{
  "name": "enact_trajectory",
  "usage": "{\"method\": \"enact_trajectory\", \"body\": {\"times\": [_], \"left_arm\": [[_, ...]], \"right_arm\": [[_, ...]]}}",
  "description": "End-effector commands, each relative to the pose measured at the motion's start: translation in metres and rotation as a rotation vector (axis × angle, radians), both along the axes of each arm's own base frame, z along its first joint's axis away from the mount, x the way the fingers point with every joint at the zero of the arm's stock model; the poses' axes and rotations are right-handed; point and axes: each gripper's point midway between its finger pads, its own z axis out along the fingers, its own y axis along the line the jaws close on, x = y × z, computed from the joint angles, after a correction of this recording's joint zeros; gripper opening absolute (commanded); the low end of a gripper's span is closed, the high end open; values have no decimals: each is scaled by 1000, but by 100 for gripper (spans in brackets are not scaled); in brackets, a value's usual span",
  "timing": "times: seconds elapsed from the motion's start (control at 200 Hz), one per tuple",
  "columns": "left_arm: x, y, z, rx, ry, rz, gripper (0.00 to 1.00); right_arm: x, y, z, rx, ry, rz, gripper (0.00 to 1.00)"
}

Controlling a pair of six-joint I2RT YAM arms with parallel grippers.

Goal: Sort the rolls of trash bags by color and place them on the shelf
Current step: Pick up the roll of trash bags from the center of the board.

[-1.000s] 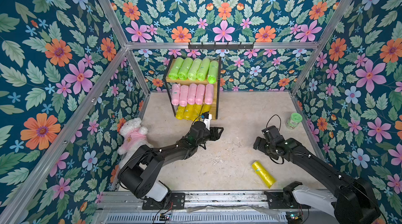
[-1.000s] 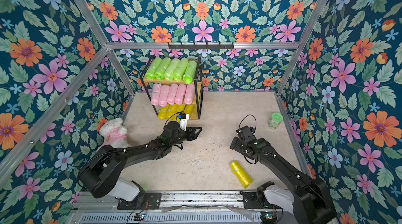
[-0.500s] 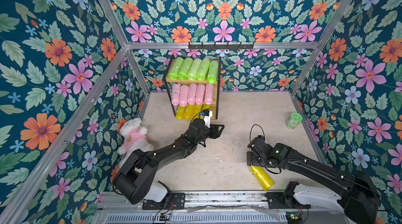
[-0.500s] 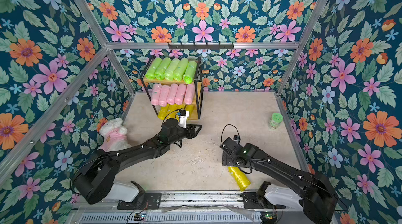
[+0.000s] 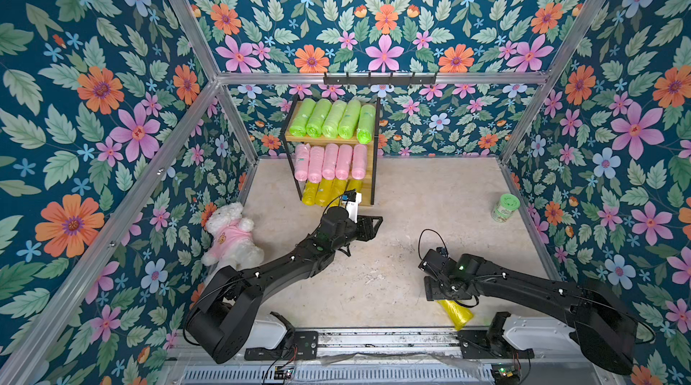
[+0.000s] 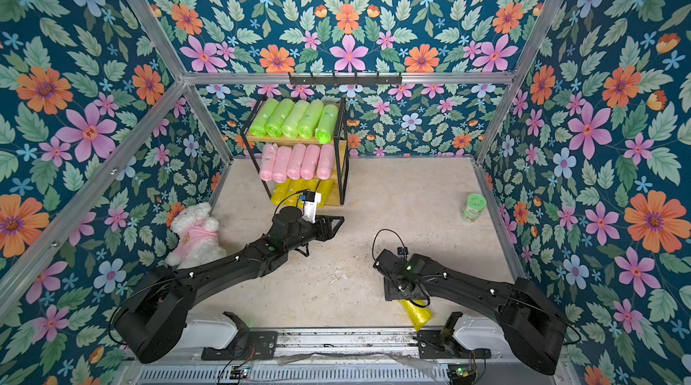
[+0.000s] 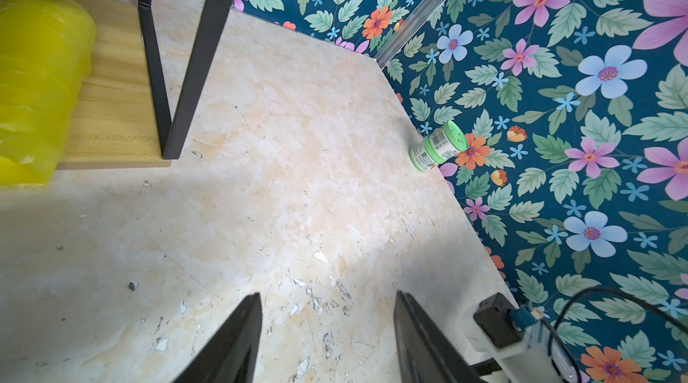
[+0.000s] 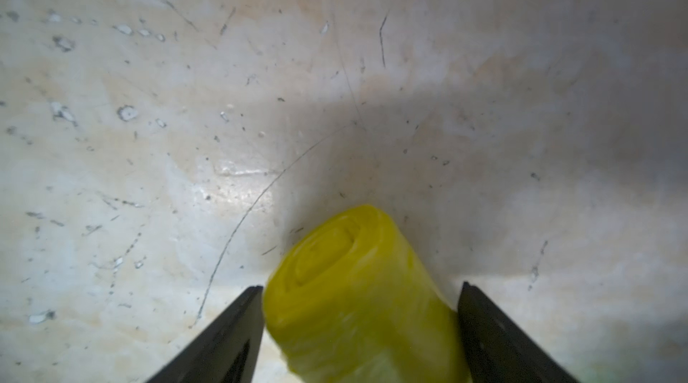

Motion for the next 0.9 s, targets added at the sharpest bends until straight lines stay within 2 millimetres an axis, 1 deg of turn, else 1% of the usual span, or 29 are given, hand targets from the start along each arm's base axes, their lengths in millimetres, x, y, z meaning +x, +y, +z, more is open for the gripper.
{"method": "enact_trajectory", "body": {"times": [0.0, 0.09, 0.195, 0.285, 0.4, 0.485, 0.535, 0.59, 0.6, 0.61, 0.635, 0.705, 0.755, 0.795, 0.85, 0.895], "left_arm": [[0, 1, 2, 7, -17, -5, 62], [-2, 2, -1, 13, -13, -6, 62], [-3, 5, -1, 25, -15, 2, 62], [-2, 10, -1, 40, -24, 22, 63], [1, 21, -5, 79, -25, 62, 64], [4, 30, -10, 97, -13, 98, 64], [4, 34, -11, 101, -11, 110, 65], [4, 39, -14, 111, -8, 125, 65], [4, 40, -14, 113, -9, 127, 65], [4, 40, -14, 115, -8, 128, 65], [4, 42, -15, 117, -9, 135, 65], [3, 46, -19, 123, -3, 151, 65], [3, 48, -21, 120, 4, 157, 65], [2, 48, -24, 120, 12, 158, 65], [0, 48, -27, 117, 23, 156, 65], [-1, 49, -28, 116, 26, 160, 65]], "right_arm": [[0, 6, -1, 16, 10, 9, 76], [6, 11, 0, 24, -12, -3, 64], [24, 17, 7, 20, -66, -18, 53], [50, 27, 17, 64, -111, -55, 49], [99, 56, 36, 205, -190, -117, 46], [136, 80, 50, 285, -230, -148, 47], [155, 94, 51, 314, -234, -153, 47], [174, 104, 50, 323, -232, -163, 48], [177, 106, 53, 329, -239, -161, 48], [180, 108, 46, 316, -226, -161, 49], [188, 111, 43, 308, -226, -159, 49], [211, 123, 46, 321, -246, -164, 52], [221, 131, 51, 341, -258, -165, 56], [226, 134, 53, 349, -266, -163, 60], [226, 134, 52, 352, -269, -160, 67], [222, 133, 53, 356, -268, -152, 74]]}}
